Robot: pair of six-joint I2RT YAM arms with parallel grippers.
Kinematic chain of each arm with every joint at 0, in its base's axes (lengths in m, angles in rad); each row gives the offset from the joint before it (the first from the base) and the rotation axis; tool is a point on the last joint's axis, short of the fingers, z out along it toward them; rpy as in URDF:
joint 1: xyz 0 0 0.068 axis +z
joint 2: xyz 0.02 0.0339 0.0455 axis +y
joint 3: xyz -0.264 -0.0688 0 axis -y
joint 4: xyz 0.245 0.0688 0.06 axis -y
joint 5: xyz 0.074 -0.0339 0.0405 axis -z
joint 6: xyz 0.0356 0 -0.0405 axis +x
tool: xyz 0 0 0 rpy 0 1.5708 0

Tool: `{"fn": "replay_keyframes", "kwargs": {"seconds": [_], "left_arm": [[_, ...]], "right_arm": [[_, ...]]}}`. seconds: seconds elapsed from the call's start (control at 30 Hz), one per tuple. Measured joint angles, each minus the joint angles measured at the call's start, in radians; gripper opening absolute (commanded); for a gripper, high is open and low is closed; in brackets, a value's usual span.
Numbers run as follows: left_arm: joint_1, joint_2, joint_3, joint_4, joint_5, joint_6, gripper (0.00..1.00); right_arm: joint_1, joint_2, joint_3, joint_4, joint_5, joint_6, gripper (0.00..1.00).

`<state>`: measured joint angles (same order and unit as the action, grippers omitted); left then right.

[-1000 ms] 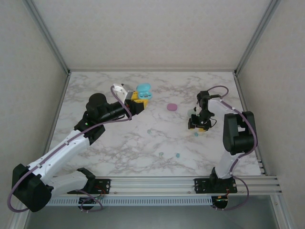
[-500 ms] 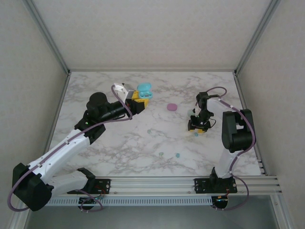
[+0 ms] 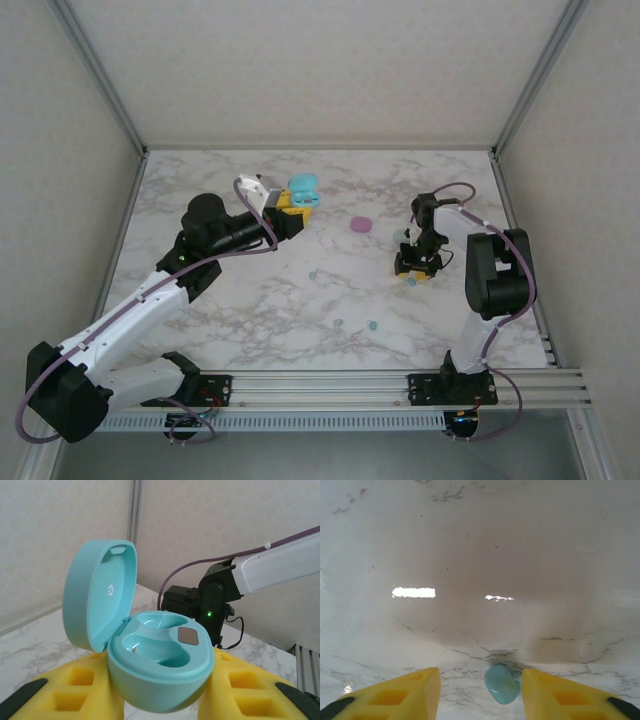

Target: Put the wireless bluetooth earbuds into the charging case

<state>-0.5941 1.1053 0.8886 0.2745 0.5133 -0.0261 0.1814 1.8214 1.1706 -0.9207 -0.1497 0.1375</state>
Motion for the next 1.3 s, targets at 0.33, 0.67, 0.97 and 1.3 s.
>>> {"fn": "replay_keyframes", "kwargs": {"seconds": [0.33, 0.67, 0.97, 1.3], "left_arm": [[0.000, 0.000, 0.000, 0.000, 0.000, 0.000, 0.28], [0.000, 0.002, 0.000, 0.000, 0.000, 0.000, 0.28], [0.000, 0.003, 0.000, -0.002, 0.000, 0.000, 0.28], [0.000, 0.003, 0.000, -0.011, 0.000, 0.000, 0.28]], "right_arm": [[0.000, 0.000, -0.027, -0.004, 0.000, 0.004, 0.47], [0.000, -0.002, -0.029, -0.003, 0.005, 0.011, 0.43], [0.000, 0.005, -0.008, -0.004, 0.043, 0.011, 0.37], [0.000, 0.032, 0.012, -0.004, 0.069, 0.007, 0.36]]}}
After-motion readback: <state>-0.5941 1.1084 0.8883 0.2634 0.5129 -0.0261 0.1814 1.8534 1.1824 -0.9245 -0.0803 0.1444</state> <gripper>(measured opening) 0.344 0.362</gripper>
